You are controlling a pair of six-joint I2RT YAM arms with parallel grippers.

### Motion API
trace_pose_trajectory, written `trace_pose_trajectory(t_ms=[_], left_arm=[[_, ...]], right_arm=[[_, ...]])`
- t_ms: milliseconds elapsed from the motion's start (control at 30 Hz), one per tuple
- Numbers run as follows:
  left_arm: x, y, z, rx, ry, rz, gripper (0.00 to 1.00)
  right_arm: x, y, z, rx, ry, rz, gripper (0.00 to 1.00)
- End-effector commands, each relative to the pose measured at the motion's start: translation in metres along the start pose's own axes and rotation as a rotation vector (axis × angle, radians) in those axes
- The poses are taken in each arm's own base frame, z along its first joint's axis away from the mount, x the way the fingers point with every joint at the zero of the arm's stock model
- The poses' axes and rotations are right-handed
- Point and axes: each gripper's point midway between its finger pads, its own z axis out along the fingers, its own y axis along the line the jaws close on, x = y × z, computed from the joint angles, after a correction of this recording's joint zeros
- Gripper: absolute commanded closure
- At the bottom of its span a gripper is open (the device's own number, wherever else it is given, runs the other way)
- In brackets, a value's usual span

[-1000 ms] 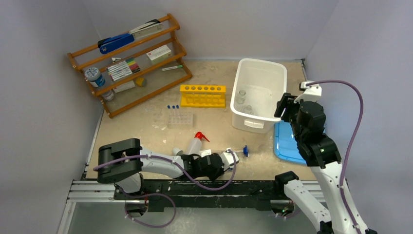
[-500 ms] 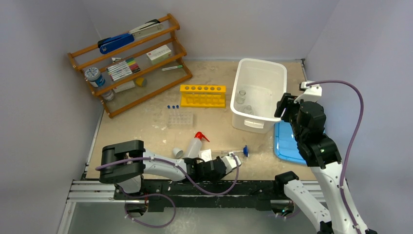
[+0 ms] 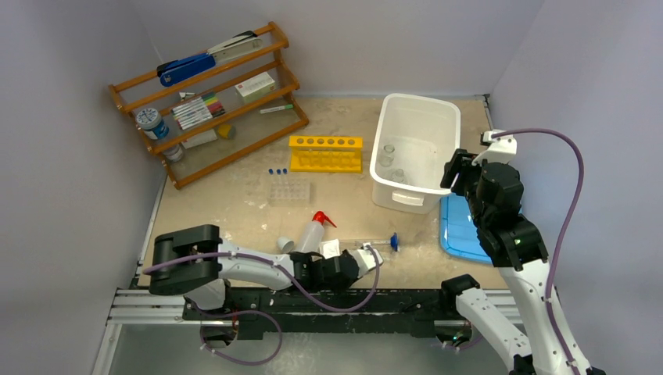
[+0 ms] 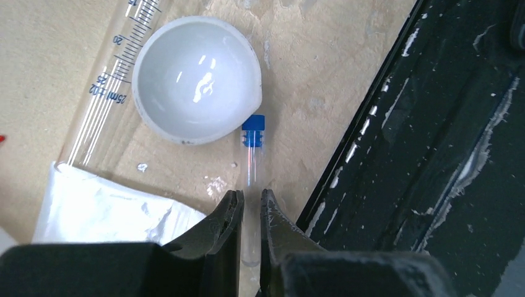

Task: Organize the chemistry lab equipment
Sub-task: Pick up the test tube at the center of the board.

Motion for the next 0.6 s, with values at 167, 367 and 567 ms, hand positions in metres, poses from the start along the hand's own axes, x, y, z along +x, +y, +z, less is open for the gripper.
trace_pose_trajectory(t_ms=[167,367,567], left_arm=[[-0.056,0.002,-0.050,0.035,-0.156,-0.016,0.95],[-0.095,0.015,-0.080,-0.016,-0.271,-0.003,0.95],[-0.132,0.053,-0.106,-0.215,-0.384,-0.009,0.98]], right_arm=[[-0.018,0.015,-0.001,-0.077,-0.041,0.008,0.36],[-0.017,0.052,0.005,-0.256,-0.022,0.025,0.35],[-0.021,0.104,-0.008,-0.552,-0.022,0.072,0.35]])
